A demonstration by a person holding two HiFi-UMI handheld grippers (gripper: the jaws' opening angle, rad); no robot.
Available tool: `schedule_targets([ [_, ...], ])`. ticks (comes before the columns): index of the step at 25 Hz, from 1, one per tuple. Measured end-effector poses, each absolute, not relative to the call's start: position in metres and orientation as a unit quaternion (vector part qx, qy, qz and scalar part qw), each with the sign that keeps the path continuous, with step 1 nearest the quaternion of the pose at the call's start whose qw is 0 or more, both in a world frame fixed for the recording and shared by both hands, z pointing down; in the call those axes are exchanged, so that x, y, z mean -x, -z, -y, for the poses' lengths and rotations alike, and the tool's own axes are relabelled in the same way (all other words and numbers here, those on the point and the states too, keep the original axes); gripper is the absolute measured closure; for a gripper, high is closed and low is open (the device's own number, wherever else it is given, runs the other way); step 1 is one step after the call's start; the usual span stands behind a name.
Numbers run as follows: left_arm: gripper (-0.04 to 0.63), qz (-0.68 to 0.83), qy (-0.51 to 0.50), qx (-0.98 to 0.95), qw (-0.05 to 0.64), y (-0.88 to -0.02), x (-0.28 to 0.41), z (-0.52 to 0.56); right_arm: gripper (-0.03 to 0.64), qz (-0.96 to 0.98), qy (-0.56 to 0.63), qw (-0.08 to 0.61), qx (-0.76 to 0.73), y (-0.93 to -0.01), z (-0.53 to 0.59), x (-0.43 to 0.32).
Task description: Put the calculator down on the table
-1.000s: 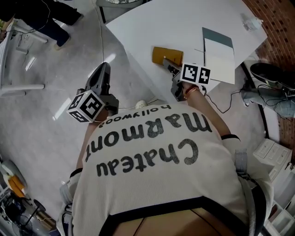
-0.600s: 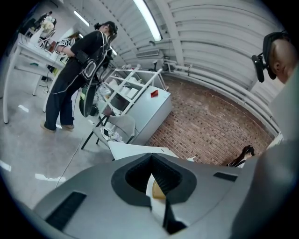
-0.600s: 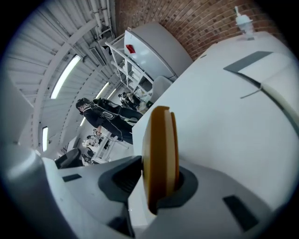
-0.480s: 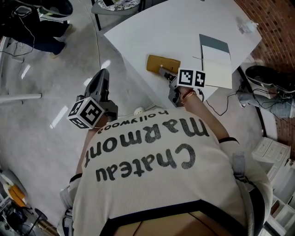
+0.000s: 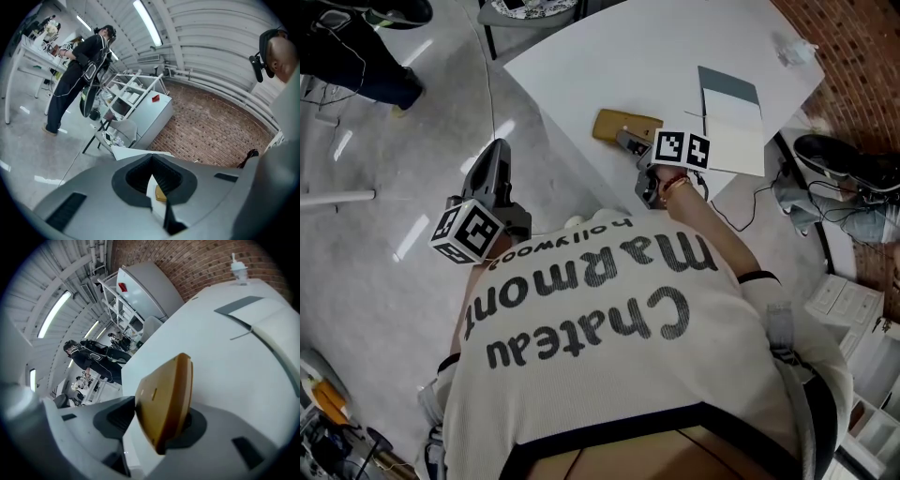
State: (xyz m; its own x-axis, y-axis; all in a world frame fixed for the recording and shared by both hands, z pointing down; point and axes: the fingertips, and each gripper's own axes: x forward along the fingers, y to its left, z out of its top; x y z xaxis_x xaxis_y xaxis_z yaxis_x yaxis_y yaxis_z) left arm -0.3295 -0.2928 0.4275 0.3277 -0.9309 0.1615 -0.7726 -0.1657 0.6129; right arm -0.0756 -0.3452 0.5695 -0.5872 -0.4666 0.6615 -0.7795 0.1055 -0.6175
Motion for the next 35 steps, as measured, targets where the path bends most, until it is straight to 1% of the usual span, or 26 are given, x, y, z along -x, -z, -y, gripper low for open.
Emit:
schedule_targets([
  [4,0.594,0.564,0.128,-0.752,0.315,-0.431,0.327,0.292,0.385,0.713,-0.521,0.148,-0.445,-0.574,0.345,0.068],
  [11,0.594,0.565,0.129,-0.751,0.315,-0.434,0.328,0.295,0.322,0.703,-0.508,0.166,-0.469,-0.581,0.346,0.059],
  [15,0.594,0.565,0.13,-0.752,0.314,-0.432,0.327,0.295,0.317,0.701,-0.506,0.174,-0.471,-0.58,0.345,0.059],
  [28,0.594,0.562,0.123,-0.757,0.311,-0.43,0.319,0.3,0.255,0.698,-0.458,0.222,-0.504,-0.579,0.346,0.047],
  [35,0.594,0.56,0.121,-0.758,0.311,-0.429,0.316,0.3,0.236,0.691,-0.453,0.228,-0.514,-0.58,0.343,0.041],
])
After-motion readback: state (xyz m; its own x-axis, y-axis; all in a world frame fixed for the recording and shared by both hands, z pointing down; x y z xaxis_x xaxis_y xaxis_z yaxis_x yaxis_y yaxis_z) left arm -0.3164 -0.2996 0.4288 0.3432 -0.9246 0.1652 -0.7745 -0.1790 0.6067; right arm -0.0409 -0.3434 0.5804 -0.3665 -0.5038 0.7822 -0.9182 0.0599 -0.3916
